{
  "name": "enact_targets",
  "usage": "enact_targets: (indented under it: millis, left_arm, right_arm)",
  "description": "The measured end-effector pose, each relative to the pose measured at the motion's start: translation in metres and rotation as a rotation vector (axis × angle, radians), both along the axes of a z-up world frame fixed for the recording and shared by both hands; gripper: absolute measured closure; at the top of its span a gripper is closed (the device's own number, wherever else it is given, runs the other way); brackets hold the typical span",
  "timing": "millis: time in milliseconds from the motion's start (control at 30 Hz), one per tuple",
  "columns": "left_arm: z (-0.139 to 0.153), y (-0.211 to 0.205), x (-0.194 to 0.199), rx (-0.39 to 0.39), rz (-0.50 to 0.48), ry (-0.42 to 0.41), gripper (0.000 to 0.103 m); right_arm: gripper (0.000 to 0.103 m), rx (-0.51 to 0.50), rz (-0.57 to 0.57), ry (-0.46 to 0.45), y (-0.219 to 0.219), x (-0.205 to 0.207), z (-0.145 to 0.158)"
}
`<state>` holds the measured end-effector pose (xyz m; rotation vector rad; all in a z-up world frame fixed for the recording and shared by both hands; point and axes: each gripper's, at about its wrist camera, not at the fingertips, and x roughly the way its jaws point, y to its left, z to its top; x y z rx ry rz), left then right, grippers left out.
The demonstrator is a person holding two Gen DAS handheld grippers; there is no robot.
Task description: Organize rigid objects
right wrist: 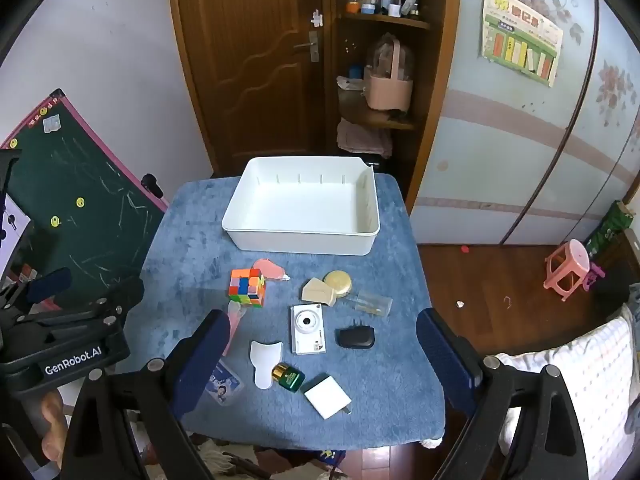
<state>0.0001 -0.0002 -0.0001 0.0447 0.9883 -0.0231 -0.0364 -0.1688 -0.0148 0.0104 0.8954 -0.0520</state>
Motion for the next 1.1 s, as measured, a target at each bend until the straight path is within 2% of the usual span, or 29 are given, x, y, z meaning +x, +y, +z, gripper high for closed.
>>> enact_targets:
  millis: [367, 500, 667, 1100]
  left_arm:
    - [-0.008, 0.005, 0.002, -0.005, -0.010, 0.004, 0.001]
    - [-0.013, -0.005, 0.008, 0.006, -0.021, 0.014, 0.001]
    - [-0.012, -0.007, 0.009, 0.005, -0.032, 0.019, 0.001]
    - [-0.008, -0.012, 0.012, 0.017, -0.050, 0.004, 0.001]
  right_arm:
    - [0.008, -0.009, -0.003, 0.014, 0.001, 0.004, -0.003]
    - [0.008, -0.012, -0.014, 0.010, 0.003, 0.002, -0.002]
    - [0.008, -0.012, -0.029, 0.002, -0.001, -0.001, -0.012]
    - [0.008, 0.001, -0.056, 0.011, -0.008, 0.006, -0.006]
